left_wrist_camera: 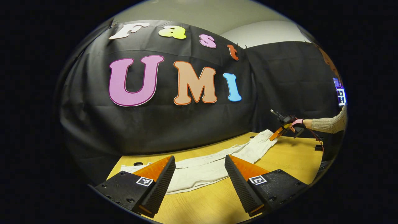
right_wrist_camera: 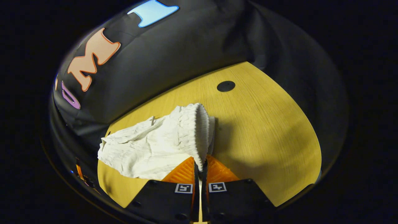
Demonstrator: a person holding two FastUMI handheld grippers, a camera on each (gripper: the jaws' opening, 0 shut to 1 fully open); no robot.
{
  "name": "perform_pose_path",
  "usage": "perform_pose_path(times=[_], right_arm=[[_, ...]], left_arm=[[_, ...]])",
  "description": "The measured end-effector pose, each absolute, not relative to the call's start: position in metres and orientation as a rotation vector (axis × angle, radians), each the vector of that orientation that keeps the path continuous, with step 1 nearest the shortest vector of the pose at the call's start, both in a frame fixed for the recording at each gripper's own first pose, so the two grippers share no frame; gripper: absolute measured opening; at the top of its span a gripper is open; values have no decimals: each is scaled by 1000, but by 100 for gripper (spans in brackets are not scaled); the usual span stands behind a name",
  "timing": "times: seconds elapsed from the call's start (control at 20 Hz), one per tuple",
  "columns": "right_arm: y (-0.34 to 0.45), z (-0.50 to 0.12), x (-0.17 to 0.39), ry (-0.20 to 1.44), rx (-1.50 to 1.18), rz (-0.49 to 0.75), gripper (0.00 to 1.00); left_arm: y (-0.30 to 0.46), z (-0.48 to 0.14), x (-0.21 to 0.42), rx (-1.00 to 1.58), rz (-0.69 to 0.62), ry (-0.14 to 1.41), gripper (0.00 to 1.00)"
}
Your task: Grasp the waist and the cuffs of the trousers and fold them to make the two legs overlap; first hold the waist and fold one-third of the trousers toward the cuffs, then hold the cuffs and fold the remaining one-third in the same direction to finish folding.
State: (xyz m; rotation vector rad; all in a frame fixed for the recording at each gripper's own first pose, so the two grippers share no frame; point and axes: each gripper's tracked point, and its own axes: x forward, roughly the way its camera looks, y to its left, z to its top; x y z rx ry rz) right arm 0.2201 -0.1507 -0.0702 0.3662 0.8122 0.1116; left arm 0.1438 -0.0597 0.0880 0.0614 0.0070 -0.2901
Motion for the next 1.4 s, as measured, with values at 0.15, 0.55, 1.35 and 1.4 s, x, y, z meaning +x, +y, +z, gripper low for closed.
perform_pose_path(times=[0.15, 0.55, 1.35, 1.4], right_arm=[[-141, -46, 219, 763, 400, 131, 5], [-65, 16, 221, 654, 551, 268, 3], [187, 61, 225, 623, 538, 670, 2], [202, 53, 225, 636, 526, 681, 2]], left_arm=[[-57, 86, 138, 50, -287, 5, 96], [-43, 77, 116, 13, -291, 2, 95], [-31, 53, 102, -66, -348, 20, 95], [-31, 51, 102, -74, -349, 21, 95]])
